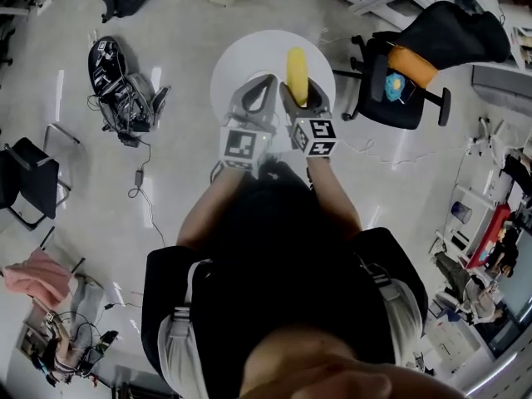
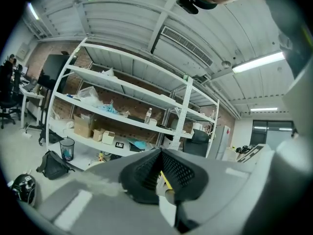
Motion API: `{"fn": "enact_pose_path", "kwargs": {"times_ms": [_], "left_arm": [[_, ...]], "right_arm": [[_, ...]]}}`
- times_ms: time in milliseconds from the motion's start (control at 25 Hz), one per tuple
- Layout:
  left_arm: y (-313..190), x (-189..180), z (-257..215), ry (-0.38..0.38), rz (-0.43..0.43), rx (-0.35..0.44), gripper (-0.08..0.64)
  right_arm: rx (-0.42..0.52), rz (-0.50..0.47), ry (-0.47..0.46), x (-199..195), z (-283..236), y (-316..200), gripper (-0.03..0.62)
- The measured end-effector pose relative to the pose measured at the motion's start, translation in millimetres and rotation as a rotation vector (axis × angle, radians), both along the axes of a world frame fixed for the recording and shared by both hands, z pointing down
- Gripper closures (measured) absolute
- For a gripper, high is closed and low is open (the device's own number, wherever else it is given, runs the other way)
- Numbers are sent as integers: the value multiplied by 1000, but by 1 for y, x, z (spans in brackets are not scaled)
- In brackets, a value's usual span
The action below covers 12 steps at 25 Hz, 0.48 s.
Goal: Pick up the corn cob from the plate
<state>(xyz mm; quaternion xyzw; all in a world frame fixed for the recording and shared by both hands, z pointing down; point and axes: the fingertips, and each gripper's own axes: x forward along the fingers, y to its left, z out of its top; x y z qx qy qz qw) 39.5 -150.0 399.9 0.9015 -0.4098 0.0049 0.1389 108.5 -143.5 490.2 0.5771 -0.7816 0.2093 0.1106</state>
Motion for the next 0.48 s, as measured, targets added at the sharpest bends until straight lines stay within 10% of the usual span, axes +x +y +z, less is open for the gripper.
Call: {"fn": "enact_pose_path", "kwargs": {"times_ms": [480], "left_arm": [[34, 16, -28, -5, -17, 62, 557]], "right_arm": [[122, 17, -29, 25, -58, 29, 328]]}}
